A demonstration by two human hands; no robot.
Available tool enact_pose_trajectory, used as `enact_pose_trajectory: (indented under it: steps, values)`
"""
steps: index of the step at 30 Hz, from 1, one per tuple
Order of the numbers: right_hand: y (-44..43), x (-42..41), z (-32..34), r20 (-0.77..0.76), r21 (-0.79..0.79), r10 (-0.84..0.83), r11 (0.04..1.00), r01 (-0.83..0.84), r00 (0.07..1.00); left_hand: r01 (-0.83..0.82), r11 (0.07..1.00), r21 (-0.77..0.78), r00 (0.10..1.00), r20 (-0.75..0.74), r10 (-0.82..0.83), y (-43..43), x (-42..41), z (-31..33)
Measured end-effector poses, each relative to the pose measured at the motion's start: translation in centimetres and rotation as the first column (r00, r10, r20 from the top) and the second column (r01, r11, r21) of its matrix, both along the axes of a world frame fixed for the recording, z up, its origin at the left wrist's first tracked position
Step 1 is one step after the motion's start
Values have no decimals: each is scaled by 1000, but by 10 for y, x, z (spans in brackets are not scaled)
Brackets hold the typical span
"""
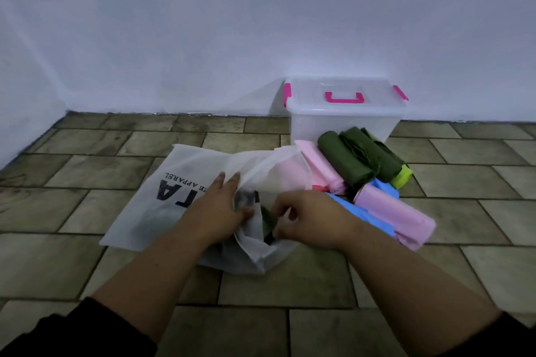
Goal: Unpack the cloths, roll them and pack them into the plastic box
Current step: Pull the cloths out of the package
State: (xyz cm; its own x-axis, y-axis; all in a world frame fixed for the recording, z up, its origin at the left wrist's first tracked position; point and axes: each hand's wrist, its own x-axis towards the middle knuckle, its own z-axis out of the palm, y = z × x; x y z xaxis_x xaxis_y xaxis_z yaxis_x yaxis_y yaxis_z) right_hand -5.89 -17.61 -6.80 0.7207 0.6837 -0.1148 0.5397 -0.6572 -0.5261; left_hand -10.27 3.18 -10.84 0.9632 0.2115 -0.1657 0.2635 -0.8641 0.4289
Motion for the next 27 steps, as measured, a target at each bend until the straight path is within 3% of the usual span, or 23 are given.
enact_pose_trajectory:
  steps: [5, 8, 15, 19, 23, 27]
  values:
    - [16, -2, -8, -79, -78, 64, 994, -70, 995, -3, 1000, -7, 998, 57, 4, 3, -7, -1]
    - [19, -1, -15, -16, -116, 48, 992, -49, 999, 6, 1000, 6, 998, 67, -6, 1, -7, -4]
    - [11, 8, -18, 70, -45, -111, 992, 115, 991, 5, 1000, 0, 997, 79, -5, 2, -3, -6]
    - [14, 12, -14, 5, -69, -29, 997, 29, 1000, -6, 997, 77, 991, 135, -4, -1, 3, -7]
    - [26, 16, -18, 47, -109, -31, 993, 36, 998, -4, 997, 74, 980, 200, -11, -5, 8, -10]
    - [22, 22, -12, 58, -8, -60, 998, 60, 997, 4, 999, 41, 980, 200, -12, -5, 9, -17]
